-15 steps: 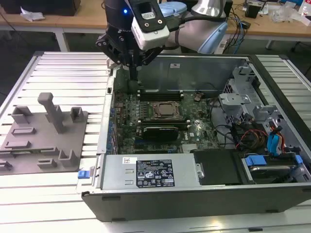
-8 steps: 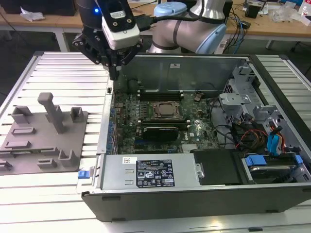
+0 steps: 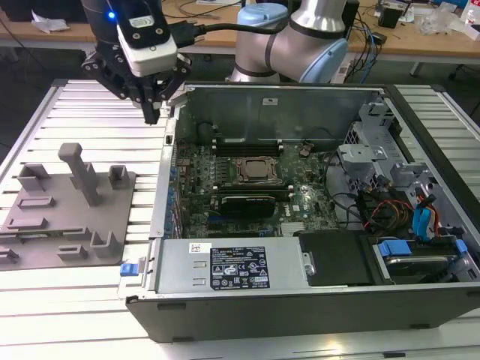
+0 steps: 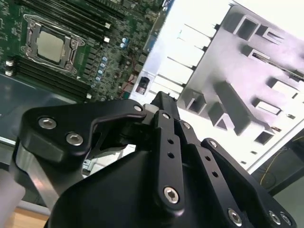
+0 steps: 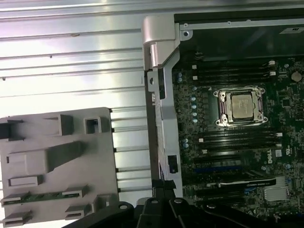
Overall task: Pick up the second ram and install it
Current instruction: 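Reach for the second ram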
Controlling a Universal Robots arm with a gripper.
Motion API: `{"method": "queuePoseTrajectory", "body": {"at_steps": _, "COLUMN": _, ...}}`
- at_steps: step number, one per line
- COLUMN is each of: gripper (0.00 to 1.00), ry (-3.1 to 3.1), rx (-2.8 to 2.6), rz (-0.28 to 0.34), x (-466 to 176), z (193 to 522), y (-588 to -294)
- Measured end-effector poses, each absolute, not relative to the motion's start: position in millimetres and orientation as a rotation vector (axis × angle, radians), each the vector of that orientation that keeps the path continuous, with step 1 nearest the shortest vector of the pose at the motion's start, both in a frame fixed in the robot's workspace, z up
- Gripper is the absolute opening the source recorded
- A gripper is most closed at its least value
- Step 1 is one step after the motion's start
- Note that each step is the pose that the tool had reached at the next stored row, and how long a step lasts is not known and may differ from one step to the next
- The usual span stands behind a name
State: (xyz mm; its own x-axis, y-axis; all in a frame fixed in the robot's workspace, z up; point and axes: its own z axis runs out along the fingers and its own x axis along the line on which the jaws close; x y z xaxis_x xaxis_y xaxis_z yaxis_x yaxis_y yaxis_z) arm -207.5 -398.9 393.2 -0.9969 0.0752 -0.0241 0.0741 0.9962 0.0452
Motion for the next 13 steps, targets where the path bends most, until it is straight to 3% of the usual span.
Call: {"method": "queuePoseTrajectory", "body": {"at_steps": 13, "gripper": 0.11, "ry": 3.113, "rx": 0.116, "rz": 0.069, "x": -251, "z": 393, "y": -399}}
